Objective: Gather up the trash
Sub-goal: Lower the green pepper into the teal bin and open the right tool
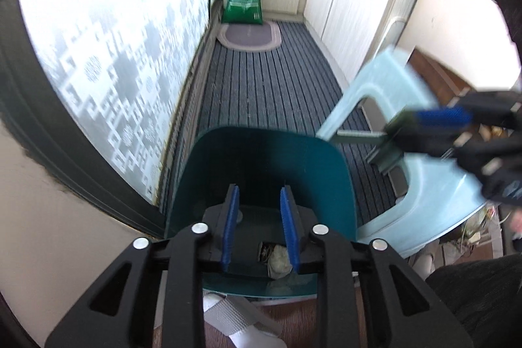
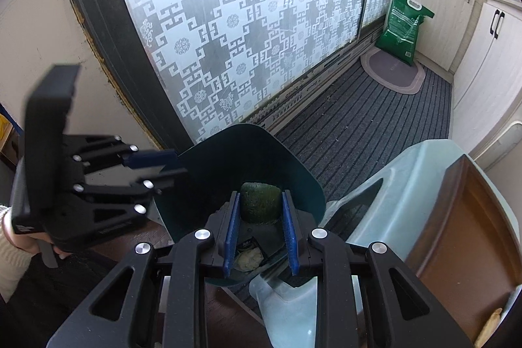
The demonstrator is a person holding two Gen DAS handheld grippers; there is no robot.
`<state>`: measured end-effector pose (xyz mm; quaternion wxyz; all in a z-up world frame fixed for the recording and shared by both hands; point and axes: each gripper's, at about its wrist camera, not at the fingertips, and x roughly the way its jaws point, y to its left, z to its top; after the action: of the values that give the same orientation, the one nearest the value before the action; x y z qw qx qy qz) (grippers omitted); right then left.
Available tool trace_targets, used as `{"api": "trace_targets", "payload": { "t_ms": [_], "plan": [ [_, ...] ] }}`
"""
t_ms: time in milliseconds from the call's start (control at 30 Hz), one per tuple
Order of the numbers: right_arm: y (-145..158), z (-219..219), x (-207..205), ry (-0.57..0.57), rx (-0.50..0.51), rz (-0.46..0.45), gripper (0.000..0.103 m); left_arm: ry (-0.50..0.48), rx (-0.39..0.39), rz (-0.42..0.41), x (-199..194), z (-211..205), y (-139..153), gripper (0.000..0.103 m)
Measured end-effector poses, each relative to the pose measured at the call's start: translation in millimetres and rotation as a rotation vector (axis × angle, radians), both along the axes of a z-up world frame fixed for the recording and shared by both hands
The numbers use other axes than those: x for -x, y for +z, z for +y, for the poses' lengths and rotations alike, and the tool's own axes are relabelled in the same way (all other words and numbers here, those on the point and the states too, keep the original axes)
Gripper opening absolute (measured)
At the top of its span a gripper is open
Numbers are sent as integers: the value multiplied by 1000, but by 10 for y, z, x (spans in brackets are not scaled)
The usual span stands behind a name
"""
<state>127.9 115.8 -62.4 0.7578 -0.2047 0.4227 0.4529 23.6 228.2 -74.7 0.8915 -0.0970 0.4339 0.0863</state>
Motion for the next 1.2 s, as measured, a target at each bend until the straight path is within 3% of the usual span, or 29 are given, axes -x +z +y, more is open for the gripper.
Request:
{"api": "trace_targets", "payload": {
  "t_ms": [367,867,1200],
  "plan": [
    [-407,372,132,46,88,41,25,11,6,-126,191,39,450,16],
    [-1111,677,204,66,234,108,25,23,18,-212,400,122,742,12],
    [-1644,771,187,45,353,167,25,25,34,-216,436,157,739,13]
  ]
}}
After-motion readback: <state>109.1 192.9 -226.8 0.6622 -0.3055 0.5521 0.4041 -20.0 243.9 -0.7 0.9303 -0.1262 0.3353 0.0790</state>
